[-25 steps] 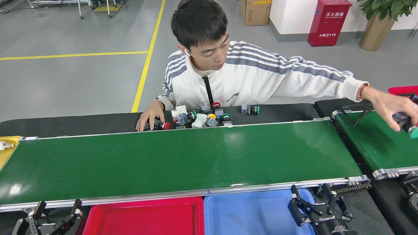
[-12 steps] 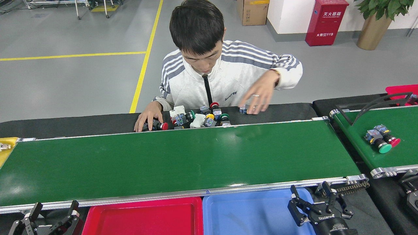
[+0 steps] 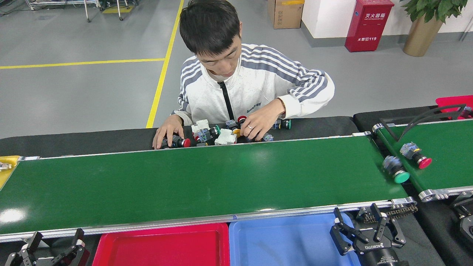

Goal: Pick switch part from conveyor to tray

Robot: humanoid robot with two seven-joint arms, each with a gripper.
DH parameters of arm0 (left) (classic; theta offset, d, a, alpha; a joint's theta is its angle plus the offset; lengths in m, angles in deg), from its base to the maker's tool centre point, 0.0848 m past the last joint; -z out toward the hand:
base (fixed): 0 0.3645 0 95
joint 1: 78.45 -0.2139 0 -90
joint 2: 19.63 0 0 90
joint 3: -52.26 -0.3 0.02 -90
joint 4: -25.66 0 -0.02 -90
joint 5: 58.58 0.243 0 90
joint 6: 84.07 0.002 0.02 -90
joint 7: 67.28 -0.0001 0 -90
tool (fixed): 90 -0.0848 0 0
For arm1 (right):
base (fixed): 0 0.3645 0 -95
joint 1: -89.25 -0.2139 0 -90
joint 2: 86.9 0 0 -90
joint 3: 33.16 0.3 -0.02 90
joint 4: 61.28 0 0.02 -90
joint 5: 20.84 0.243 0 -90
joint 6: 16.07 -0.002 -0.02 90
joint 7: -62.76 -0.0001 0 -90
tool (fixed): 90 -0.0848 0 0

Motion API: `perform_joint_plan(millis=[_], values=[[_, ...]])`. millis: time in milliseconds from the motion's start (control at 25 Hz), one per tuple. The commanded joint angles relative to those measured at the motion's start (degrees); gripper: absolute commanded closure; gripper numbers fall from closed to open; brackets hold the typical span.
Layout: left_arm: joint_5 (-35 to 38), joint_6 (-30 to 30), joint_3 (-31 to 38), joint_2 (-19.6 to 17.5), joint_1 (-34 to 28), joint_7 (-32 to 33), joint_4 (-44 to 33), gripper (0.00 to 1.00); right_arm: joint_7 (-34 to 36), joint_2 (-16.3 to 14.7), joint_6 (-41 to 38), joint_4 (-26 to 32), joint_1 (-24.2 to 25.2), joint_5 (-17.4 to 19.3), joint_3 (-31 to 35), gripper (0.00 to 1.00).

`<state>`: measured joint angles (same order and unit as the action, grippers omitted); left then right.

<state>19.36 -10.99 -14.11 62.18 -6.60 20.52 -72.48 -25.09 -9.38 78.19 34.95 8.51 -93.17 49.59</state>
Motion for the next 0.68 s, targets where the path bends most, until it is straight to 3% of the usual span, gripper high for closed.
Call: perform_joint_plan(millis=[0,641], values=[[0.01,-0.39,0.36,-0.42,0.13,-0.61,-0.38,0.0,-0.66,-0.44,0.05,-0.08,-0.73,-0.1,0.4,0.0],[0.19,-0.57,0.27,-0.51,0.22,-0.61,-0.2,0.0,-6.28,0.08,0.4,-10.53,-12.07,0.78,0.75,0.0]])
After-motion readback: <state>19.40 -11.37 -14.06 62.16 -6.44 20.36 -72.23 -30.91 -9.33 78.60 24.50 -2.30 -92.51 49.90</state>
